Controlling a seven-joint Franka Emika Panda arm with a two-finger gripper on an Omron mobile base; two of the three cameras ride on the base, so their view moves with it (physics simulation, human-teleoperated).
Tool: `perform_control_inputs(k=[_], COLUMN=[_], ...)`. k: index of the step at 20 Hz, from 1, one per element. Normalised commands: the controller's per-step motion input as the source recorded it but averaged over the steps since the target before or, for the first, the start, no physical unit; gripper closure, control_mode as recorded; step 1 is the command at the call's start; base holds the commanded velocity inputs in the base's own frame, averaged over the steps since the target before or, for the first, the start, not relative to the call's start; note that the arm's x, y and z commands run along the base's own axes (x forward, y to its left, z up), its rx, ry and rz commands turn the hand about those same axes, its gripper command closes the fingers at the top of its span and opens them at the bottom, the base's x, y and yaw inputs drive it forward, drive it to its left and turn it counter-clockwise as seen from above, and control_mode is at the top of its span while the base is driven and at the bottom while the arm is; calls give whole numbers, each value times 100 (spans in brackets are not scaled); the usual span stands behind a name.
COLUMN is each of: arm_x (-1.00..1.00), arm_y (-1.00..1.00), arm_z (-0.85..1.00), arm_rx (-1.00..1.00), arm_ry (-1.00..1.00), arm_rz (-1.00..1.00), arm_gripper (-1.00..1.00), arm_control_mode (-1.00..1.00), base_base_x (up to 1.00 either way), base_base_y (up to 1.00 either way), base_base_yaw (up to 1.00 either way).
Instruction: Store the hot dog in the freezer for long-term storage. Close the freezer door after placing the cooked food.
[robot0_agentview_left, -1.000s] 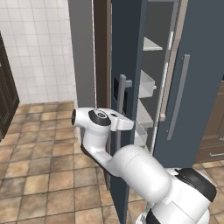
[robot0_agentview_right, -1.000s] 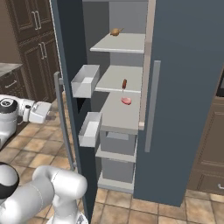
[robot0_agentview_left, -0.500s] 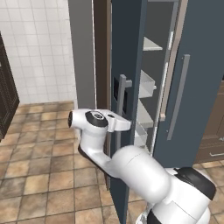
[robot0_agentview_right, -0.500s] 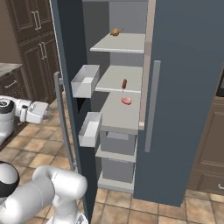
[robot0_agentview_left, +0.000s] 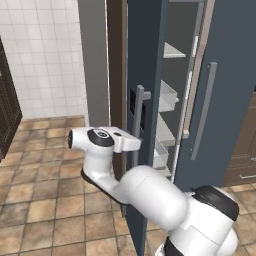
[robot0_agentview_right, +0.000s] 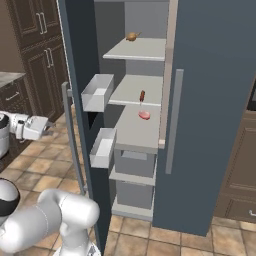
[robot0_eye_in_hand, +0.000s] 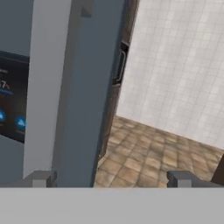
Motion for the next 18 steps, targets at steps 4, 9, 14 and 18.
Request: perform_control_inputs(k=[4, 9, 14, 18], arm_x=[37, 46, 24, 13], arm_y=[5, 0, 0, 0], arm_z=[0, 0, 0, -2], arm_rx=[-3, -5, -3, -3], arm_ry=[0, 0, 0, 0], arm_rz=[0, 1, 0, 0], arm_gripper=[-100, -100, -100, -100], arm_control_mode=[-100, -100, -100, -100], base_base_x=[0, 0, 0, 0], base_base_y=[0, 0, 0, 0], base_base_yaw=[0, 0, 0, 0])
